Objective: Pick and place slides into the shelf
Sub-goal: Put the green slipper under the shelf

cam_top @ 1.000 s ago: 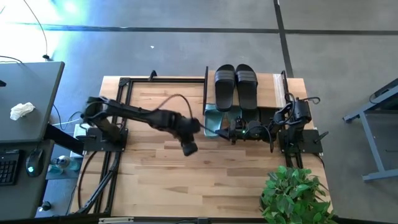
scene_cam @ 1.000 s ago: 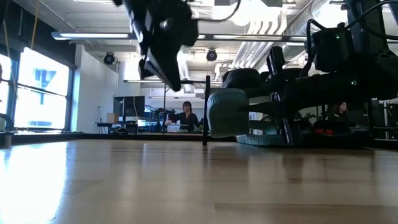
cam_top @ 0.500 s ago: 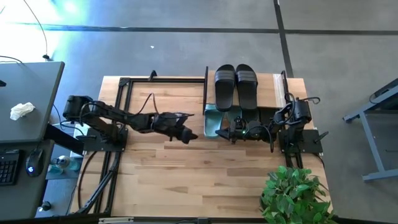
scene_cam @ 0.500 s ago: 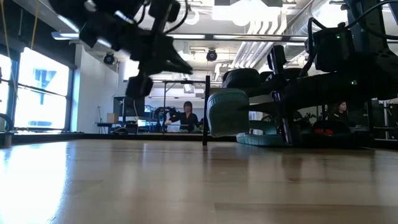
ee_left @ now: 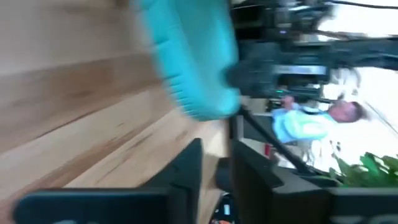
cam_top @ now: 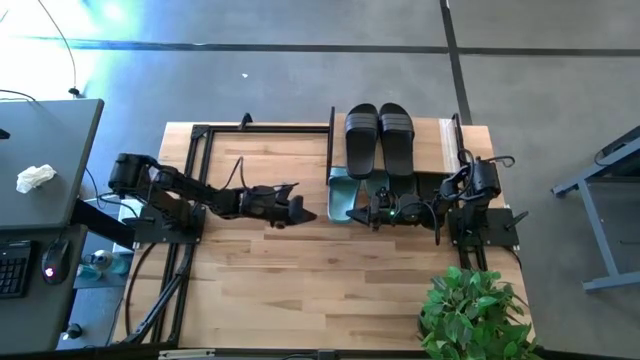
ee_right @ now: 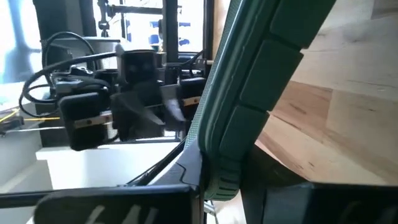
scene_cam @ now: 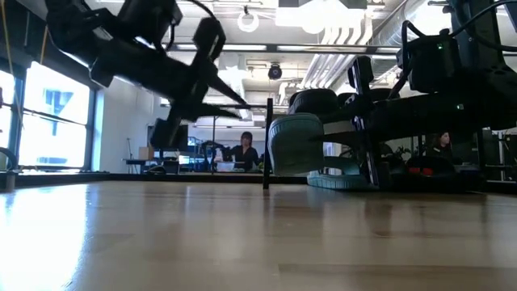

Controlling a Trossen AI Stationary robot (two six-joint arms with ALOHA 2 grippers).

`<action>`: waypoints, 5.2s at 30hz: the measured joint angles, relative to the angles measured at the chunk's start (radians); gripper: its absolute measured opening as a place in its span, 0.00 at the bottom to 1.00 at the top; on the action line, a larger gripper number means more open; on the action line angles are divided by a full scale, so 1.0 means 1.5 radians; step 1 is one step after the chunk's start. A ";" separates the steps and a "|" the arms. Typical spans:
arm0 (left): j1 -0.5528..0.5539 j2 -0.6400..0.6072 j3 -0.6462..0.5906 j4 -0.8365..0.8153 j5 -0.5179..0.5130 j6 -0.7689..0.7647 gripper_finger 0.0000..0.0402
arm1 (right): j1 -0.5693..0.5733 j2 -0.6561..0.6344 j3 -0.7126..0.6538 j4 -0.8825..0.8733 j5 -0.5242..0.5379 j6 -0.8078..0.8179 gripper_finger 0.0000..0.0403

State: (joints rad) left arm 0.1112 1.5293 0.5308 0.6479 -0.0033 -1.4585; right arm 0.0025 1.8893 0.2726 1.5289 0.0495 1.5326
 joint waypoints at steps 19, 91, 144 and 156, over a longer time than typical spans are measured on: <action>0.000 0.189 0.101 0.082 0.013 -0.100 0.55 | 0.000 0.000 0.001 -0.004 -0.005 -0.010 0.09; -0.063 0.215 0.186 -0.038 -0.235 -0.185 0.12 | 0.054 0.000 0.001 -0.023 -0.059 0.089 0.44; -0.058 0.353 0.459 -0.390 -0.419 -0.060 0.10 | 0.384 -0.002 0.001 -0.085 0.142 0.129 0.46; -0.044 0.353 0.459 -0.406 -0.445 -0.072 0.10 | 0.383 -0.002 0.001 -0.091 0.137 0.129 0.46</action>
State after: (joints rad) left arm 0.0459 2.0590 1.2198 0.0393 -0.6701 -1.5672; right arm 0.5774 1.8870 0.2737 1.3929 0.2554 1.7264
